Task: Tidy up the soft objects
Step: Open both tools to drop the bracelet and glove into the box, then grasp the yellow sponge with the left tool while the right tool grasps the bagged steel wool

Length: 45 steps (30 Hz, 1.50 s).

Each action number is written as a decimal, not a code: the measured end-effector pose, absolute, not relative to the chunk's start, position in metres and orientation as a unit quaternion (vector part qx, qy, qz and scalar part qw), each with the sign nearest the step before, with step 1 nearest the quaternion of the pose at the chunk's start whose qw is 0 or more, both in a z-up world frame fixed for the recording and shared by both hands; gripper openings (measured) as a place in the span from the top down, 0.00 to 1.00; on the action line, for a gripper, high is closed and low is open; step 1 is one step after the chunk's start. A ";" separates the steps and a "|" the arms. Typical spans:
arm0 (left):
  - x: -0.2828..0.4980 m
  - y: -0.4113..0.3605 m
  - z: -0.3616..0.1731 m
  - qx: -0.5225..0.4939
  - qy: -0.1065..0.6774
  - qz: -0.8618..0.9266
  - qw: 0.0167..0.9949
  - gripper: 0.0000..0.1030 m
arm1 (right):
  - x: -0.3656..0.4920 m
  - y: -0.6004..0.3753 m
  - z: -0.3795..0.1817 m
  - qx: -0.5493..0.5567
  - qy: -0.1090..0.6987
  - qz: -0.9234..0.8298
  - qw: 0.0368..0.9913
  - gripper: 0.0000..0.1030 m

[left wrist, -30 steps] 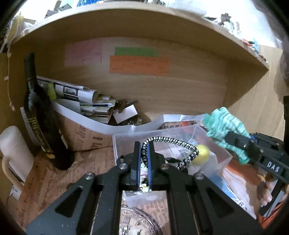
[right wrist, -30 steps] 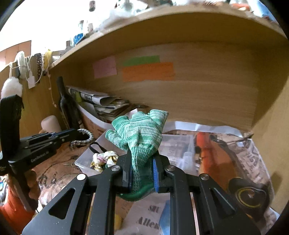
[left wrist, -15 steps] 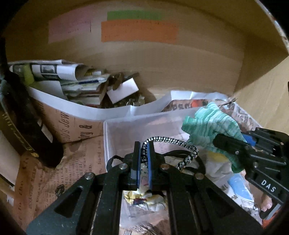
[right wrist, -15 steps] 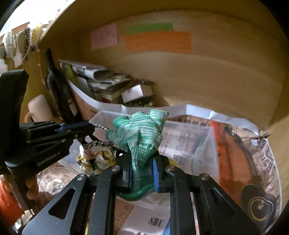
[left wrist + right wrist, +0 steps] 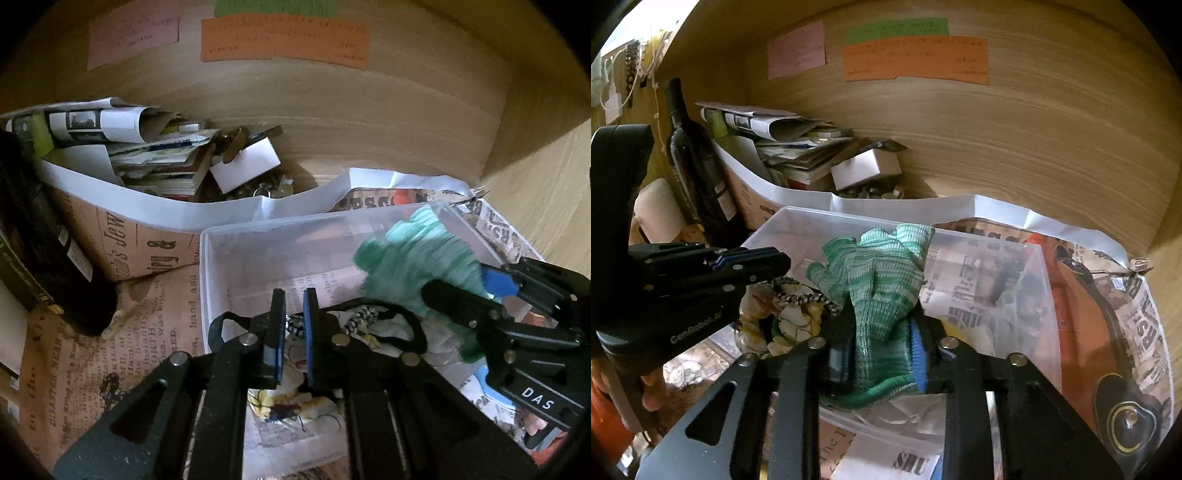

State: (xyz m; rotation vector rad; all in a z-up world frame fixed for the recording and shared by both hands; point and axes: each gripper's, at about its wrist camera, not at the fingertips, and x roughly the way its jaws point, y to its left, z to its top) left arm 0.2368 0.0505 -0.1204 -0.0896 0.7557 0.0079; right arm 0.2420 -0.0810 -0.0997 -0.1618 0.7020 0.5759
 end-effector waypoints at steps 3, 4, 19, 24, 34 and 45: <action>0.230 0.051 -0.113 -0.051 0.358 -0.006 0.932 0.89 | 0.239 -0.083 -0.095 -0.079 0.328 0.275 0.900 0.61; 0.226 0.051 -0.110 -0.053 0.354 -0.009 0.934 0.85 | 0.236 -0.084 -0.093 -0.080 0.323 0.273 0.903 0.60; 0.153 0.026 -0.065 -0.005 0.269 -0.007 0.963 0.34 | 0.174 -0.114 -0.049 -0.071 0.229 0.260 0.935 0.17; 0.129 0.017 -0.070 0.005 0.264 -0.013 0.965 0.16 | 0.149 -0.123 -0.049 -0.076 0.217 0.252 0.940 0.07; 0.108 0.004 -0.113 -0.016 0.325 -0.036 0.945 0.11 | 0.118 -0.144 -0.085 -0.055 0.268 0.245 0.930 0.06; 0.104 -0.016 -0.164 -0.036 0.396 -0.071 0.915 0.12 | 0.102 -0.146 -0.145 -0.040 0.369 0.263 0.891 0.27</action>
